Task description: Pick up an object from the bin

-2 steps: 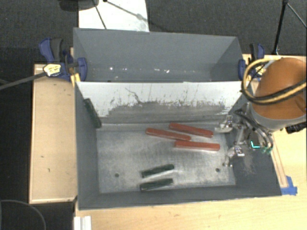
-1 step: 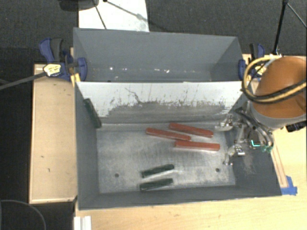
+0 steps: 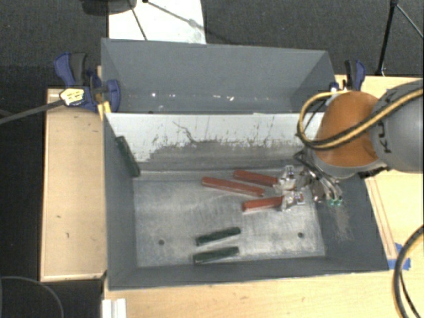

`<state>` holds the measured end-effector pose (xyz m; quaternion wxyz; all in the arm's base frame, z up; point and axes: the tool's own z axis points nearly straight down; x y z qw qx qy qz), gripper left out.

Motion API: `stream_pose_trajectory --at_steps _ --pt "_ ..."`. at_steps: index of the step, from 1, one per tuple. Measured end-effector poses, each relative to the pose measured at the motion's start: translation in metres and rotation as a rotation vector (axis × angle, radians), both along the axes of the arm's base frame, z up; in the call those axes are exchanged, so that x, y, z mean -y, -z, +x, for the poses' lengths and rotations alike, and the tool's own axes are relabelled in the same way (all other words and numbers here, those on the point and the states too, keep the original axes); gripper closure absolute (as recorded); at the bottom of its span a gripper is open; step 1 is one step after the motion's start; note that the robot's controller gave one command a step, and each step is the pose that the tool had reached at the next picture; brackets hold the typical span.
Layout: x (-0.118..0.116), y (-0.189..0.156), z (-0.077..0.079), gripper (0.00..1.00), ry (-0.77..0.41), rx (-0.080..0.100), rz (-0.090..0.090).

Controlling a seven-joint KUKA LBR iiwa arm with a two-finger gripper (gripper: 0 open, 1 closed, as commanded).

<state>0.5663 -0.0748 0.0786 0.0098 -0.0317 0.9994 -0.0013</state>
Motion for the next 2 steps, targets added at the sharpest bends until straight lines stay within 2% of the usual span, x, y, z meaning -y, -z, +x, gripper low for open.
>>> stream_pose_trajectory --at_steps 1,2 --pt "0.0 0.0 0.0 1.0 -0.002 0.0 0.0" --pt "0.017 -0.169 -0.01 1.0 -0.033 -0.011 0.0"
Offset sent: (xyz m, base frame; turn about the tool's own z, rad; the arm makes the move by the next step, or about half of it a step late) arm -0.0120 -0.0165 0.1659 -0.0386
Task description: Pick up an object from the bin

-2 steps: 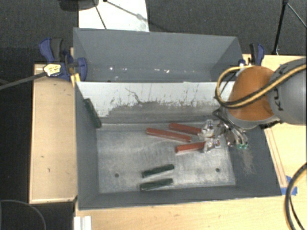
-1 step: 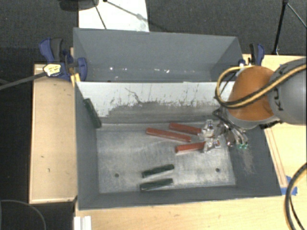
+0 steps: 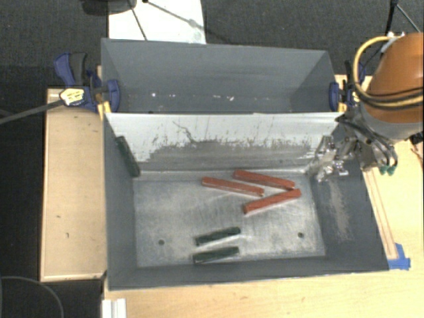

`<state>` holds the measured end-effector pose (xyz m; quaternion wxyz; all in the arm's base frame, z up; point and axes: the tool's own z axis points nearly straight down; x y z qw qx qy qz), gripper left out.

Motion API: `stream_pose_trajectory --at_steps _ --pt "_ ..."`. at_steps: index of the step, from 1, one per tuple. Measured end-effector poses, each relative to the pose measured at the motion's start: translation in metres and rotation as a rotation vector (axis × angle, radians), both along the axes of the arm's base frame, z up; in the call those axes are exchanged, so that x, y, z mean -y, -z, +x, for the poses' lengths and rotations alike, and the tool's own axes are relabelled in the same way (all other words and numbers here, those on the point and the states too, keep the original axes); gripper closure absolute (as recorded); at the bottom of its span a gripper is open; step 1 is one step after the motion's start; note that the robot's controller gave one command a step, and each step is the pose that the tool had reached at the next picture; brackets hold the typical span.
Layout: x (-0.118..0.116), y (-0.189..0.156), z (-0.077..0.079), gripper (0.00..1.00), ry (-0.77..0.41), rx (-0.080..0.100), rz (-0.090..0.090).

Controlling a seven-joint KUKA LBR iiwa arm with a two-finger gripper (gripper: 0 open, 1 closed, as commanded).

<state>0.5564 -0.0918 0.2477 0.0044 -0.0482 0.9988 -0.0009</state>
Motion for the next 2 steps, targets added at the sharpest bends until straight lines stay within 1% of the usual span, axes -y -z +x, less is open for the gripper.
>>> stream_pose_trajectory --at_steps 1,2 --pt "-0.0004 0.0024 -0.0012 0.0 -0.001 -0.005 0.001" --pt "-0.0005 0.0024 -0.0012 0.0 -0.001 -0.005 0.001"
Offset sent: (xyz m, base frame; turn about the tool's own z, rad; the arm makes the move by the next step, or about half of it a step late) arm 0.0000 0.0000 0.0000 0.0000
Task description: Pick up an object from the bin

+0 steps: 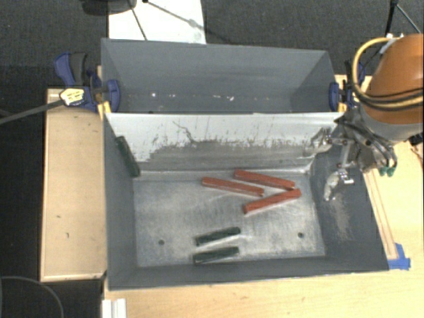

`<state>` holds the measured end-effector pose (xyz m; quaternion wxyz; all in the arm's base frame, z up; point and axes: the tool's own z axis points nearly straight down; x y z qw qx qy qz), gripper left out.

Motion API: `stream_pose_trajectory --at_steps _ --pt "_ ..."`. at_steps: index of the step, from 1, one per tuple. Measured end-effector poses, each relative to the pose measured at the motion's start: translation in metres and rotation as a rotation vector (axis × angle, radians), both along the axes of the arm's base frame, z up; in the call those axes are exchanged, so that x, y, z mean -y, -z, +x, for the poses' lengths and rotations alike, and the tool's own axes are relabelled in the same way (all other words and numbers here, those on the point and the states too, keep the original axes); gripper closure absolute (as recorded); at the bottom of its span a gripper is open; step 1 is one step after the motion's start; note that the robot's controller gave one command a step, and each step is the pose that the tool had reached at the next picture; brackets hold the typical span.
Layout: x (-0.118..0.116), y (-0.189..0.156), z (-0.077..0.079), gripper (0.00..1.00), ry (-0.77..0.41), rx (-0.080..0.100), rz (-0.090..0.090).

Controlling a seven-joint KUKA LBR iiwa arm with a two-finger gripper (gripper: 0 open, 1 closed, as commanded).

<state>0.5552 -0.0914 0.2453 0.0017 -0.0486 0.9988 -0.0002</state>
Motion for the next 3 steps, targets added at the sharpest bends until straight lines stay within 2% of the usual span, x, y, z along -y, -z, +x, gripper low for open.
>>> stream_pose_trajectory --at_steps 1,2,3 --pt "-0.041 0.039 0.01 0.0 0.008 0.008 -0.002" --pt "-0.056 0.108 0.015 0.0 -0.009 0.005 0.003" --pt "-0.052 0.129 0.015 0.0 -0.012 0.002 0.0"
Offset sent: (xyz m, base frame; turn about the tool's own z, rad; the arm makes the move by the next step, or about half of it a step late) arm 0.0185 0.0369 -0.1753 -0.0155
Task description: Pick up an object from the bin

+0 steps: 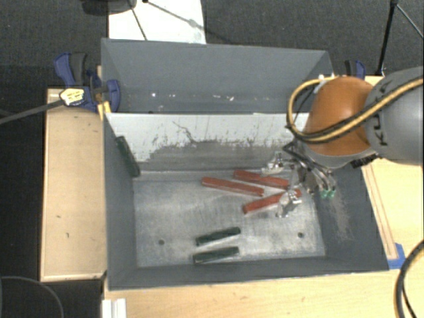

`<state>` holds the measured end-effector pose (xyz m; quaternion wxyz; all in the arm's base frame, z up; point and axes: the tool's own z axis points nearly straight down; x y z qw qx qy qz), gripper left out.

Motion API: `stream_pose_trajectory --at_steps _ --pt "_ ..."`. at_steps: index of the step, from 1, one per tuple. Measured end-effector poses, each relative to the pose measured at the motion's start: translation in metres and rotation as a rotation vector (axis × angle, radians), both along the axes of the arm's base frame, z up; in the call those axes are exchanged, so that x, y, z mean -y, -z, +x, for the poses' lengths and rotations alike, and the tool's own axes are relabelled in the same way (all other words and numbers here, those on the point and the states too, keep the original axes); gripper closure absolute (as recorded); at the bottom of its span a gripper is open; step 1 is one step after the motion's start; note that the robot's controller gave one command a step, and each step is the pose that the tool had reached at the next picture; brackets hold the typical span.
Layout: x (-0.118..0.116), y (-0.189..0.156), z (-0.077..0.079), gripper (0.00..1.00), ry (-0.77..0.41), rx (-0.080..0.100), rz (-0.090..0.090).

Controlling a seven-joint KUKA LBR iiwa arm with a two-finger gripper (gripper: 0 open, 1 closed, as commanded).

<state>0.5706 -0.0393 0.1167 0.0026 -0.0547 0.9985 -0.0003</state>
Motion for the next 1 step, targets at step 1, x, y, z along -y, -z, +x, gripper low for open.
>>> stream_pose_trajectory --at_steps 1 --pt "0.0032 -0.0055 -0.0124 0.0 -0.066 -0.011 0.002"
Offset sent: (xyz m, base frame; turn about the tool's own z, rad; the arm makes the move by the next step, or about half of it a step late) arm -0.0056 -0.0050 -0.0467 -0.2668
